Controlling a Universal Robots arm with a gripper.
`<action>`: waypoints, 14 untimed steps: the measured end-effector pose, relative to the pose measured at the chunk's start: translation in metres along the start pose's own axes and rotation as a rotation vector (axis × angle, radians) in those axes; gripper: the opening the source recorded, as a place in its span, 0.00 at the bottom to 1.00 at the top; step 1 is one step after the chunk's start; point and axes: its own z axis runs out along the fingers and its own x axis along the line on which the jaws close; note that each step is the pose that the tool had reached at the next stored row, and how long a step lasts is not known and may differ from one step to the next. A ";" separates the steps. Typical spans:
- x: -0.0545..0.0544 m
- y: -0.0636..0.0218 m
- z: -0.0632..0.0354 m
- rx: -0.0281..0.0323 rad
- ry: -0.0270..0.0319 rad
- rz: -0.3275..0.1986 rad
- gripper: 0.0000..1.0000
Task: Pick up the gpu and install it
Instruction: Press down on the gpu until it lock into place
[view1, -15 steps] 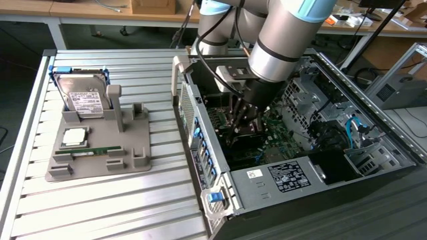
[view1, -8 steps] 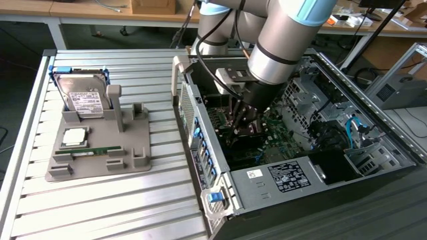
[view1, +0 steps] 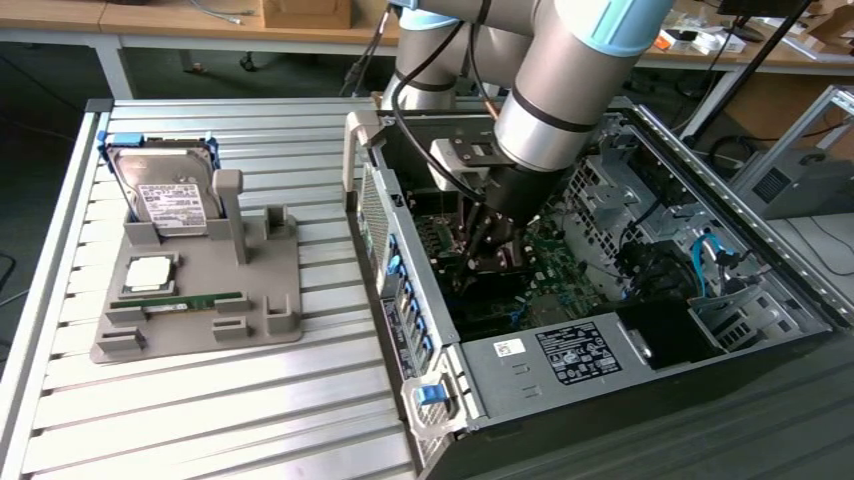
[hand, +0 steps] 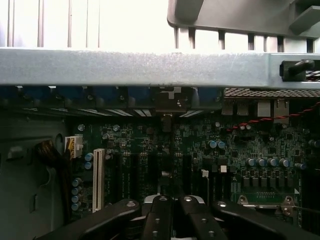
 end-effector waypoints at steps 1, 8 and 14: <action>0.000 0.0000 0.0001 0.0000 -0.0002 0.000 0.11; 0.000 0.0045 0.0007 0.0021 -0.0009 0.000 0.11; 0.000 0.0198 0.0023 0.0070 -0.0019 0.000 0.11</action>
